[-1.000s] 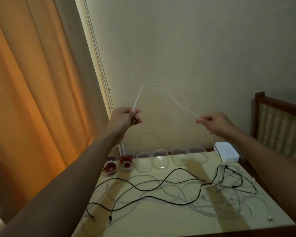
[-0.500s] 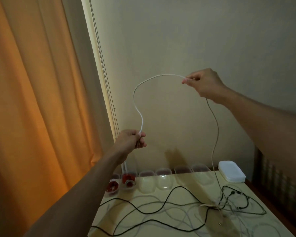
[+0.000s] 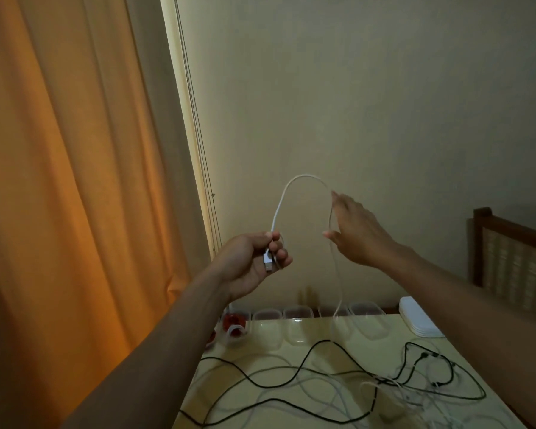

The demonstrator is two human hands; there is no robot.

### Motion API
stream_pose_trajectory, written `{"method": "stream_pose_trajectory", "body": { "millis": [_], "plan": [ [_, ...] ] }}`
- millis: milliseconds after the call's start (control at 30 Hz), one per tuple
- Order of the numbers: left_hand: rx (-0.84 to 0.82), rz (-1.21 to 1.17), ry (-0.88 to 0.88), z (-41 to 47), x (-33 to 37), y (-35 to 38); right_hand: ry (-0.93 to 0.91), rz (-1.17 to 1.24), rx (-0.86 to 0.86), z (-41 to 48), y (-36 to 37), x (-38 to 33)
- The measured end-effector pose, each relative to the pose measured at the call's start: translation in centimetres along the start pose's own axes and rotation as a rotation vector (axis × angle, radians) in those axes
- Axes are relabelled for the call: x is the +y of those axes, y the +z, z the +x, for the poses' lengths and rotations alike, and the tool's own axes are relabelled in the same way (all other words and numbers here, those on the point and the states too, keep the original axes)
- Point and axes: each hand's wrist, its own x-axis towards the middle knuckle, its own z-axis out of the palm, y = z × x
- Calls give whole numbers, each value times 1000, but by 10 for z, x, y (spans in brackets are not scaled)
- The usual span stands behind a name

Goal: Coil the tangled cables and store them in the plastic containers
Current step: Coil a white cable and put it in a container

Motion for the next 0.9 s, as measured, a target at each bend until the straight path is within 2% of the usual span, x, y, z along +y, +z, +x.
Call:
{"method": "stream_pose_trajectory", "body": {
  "millis": [100, 200, 300, 367, 433, 500, 567, 633, 700, 800, 867, 900],
  "plan": [
    [1, 17, -10, 0, -4, 0, -93, 295, 203, -5, -8, -14],
    [46, 99, 10, 3, -7, -4, -196, 592, 227, -7, -20, -28],
    [120, 276, 49, 6, -11, -8, -168, 1108, 46, -12, -36, -43],
    [122, 343, 42, 7, -11, -12, -142, 1302, -105, -12, -46, -43],
    [44, 308, 5, 5, -11, -15, -123, 1303, -83, -7, -49, -39],
    [-109, 158, -33, -1, -9, -14, -5, 1215, 79, 2, -41, -31],
    [-277, -94, -40, -8, -5, -15, 101, 941, 231, 10, -23, -14],
    [-367, -303, 5, -12, 3, -16, 94, 619, 204, 8, -1, 7],
    [-363, -389, 72, -12, 11, -14, -1, 492, 42, -6, 19, 17],
    [-266, -494, 205, -9, 17, -1, -167, 405, -150, -40, 35, -3],
    [-172, -467, 332, -5, 17, 3, -291, 309, -192, -65, 38, -26],
    [-113, -370, 398, -3, 16, 2, -353, 264, -172, -78, 35, -36]
  ]
}}
